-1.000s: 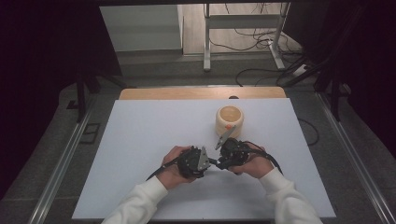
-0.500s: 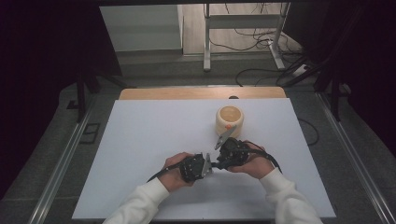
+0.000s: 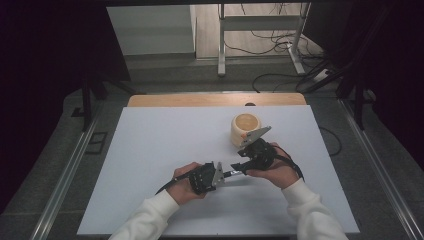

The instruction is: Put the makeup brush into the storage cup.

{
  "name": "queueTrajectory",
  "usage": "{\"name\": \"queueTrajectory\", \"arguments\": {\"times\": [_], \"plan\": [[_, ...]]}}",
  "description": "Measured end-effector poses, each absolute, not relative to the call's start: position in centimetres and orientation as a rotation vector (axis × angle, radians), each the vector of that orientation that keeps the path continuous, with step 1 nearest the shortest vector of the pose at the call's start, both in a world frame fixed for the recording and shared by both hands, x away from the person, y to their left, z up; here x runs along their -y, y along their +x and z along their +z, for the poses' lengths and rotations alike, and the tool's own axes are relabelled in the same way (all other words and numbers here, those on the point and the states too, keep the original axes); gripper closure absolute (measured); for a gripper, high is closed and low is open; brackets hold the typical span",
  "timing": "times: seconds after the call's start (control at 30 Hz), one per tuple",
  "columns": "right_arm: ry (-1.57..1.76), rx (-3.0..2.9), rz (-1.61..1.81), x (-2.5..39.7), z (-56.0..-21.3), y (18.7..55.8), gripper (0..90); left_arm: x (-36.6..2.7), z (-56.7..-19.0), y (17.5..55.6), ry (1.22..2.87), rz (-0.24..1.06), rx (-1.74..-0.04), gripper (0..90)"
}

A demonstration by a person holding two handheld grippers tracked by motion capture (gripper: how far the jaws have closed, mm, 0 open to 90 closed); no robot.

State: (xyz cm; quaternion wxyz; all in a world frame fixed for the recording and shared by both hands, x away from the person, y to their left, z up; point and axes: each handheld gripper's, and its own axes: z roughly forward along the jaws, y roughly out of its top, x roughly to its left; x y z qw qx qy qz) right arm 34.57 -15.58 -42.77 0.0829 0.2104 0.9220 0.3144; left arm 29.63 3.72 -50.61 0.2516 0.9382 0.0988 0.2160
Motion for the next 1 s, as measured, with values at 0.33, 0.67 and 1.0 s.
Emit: {"name": "queueTrajectory", "arguments": {"times": [0.33,0.67,1.0], "plan": [[0.743,-2.619,1.087,17.8,-41.7,35.0,41.9,-4.6,-50.1,29.6,2.489,0.569,-0.32,74.6],[0.81,-2.536,1.218,20.6,-41.2,34.4,35.8,-7.3,-49.0,29.8,2.403,0.525,-0.402,74.6],[0.814,-2.511,1.266,22.1,-42.1,33.9,29.4,-8.8,-48.5,29.8,2.331,0.502,-0.468,74.6]]}}
